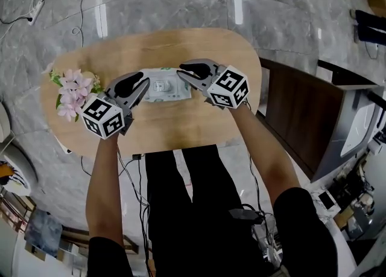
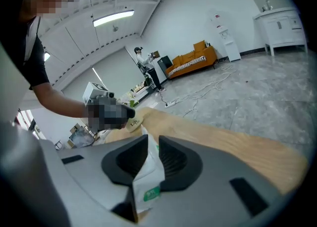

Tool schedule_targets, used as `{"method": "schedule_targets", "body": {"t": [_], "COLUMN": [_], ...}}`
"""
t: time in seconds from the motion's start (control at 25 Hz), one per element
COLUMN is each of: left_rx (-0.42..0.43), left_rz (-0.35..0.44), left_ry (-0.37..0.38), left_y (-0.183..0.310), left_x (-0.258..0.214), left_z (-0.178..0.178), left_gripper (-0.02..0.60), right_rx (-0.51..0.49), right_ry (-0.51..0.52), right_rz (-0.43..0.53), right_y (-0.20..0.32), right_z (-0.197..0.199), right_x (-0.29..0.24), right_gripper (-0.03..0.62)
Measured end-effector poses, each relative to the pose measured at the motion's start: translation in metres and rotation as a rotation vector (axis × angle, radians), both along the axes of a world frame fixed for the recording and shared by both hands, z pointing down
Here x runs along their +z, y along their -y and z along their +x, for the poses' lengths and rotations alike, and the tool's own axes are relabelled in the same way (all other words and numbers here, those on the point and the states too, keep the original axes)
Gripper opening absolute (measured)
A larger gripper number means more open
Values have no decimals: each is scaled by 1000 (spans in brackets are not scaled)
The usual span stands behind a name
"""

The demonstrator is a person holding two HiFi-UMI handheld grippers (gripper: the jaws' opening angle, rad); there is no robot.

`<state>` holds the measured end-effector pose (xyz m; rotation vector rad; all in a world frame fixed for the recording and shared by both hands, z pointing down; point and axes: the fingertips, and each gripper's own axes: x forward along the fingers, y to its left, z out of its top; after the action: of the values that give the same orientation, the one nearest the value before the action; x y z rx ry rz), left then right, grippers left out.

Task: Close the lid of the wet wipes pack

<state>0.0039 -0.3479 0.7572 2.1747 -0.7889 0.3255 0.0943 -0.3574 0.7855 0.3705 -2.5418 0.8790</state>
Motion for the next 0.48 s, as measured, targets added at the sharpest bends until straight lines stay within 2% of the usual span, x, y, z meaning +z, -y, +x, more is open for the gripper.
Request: {"method": "schedule_targets", "body": {"t": [0.48], "left_rx": [-37], "left_rz": [-13], "left_ry": [-27], "left_y": [0], "left_x": [11], "left_z": [-8], "left_gripper": [103], "right_rx": [-55], "right_ry": [-21], "right_rz": [8], "right_y": [-6], "right_z": [-10], "right_x": [20], "right_gripper": [64]}}
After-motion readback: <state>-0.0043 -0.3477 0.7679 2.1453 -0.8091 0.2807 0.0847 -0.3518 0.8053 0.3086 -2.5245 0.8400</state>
